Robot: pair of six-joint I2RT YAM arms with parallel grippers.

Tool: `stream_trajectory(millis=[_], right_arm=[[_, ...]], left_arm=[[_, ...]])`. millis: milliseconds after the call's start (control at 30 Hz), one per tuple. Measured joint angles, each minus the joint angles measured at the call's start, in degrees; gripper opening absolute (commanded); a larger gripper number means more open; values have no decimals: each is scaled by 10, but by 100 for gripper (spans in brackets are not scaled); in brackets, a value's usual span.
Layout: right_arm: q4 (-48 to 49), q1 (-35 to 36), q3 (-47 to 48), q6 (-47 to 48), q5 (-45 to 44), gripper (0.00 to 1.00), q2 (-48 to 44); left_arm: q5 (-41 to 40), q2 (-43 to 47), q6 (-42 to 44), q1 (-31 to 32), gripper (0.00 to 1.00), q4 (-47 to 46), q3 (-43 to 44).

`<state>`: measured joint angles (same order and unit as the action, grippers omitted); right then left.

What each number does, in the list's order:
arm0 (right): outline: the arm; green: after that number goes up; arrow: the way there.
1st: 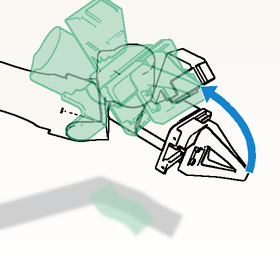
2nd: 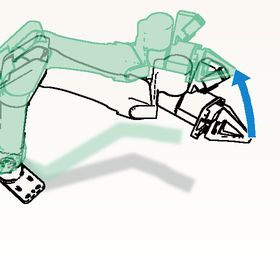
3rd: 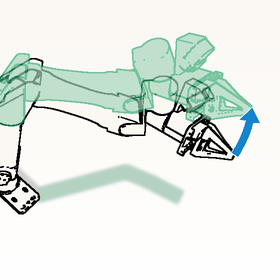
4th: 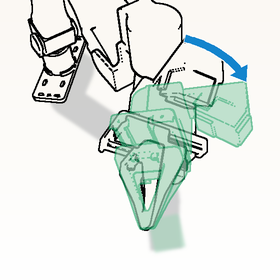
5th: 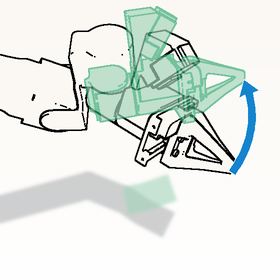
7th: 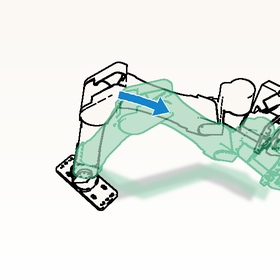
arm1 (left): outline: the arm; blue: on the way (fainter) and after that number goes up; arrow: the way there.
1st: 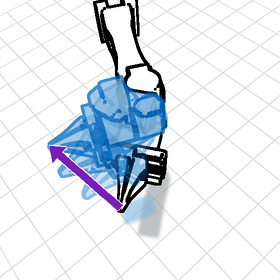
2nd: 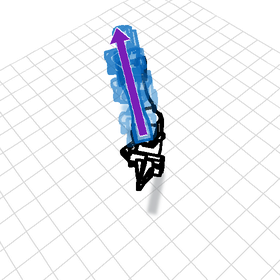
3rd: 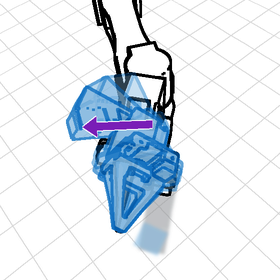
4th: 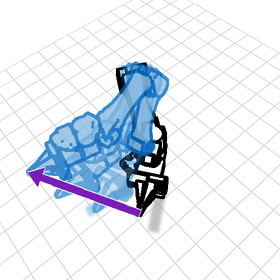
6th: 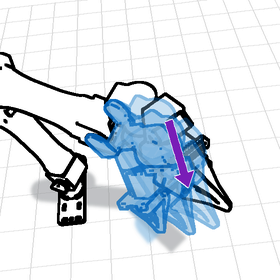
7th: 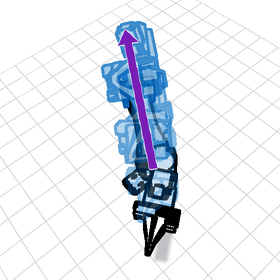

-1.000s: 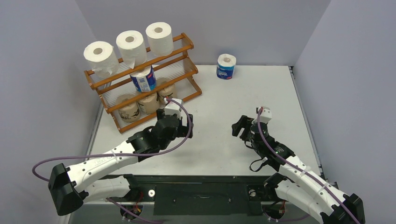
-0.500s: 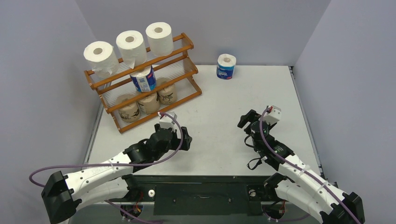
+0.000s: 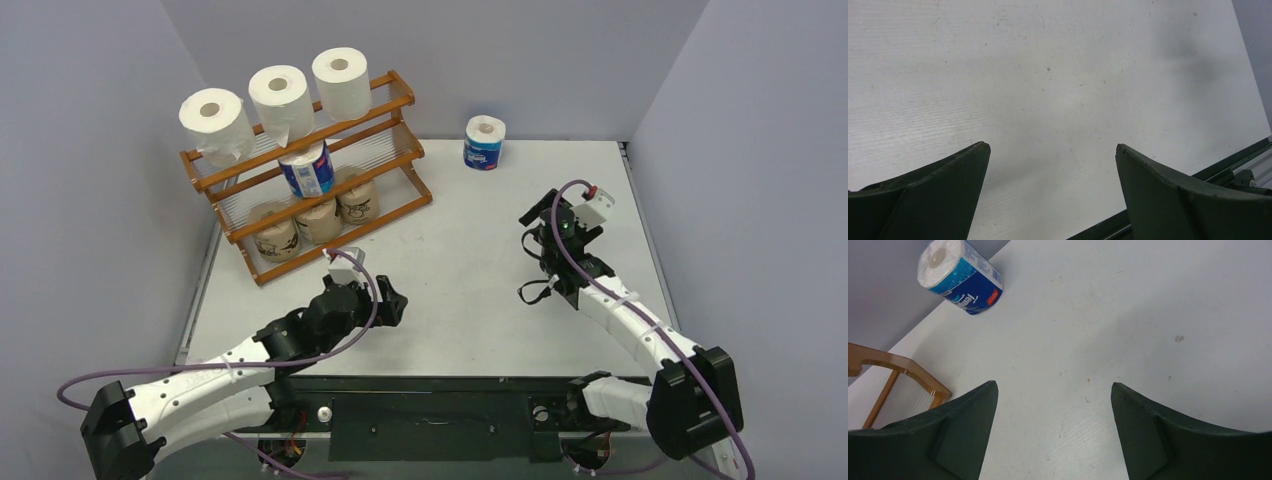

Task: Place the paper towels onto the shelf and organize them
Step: Move the paper towel to the center of the board.

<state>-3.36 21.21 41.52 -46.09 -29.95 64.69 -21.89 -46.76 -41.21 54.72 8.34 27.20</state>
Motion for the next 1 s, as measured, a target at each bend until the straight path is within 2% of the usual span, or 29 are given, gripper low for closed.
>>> stream_trajectory(millis=[367, 533, 767, 1000], right_arm=[[80, -58, 91, -34, 16, 81, 148], [92, -98, 198, -30, 49, 80, 225], [119, -134, 349, -42, 152, 78, 380], [122, -141, 486, -80, 297, 78, 546]], left_arm=[[-22, 7, -1, 0, 96, 4, 0], [-37, 21, 5, 0, 96, 15, 0], [-51, 41, 14, 0, 96, 17, -3], [-53, 10, 14, 0, 96, 2, -11]])
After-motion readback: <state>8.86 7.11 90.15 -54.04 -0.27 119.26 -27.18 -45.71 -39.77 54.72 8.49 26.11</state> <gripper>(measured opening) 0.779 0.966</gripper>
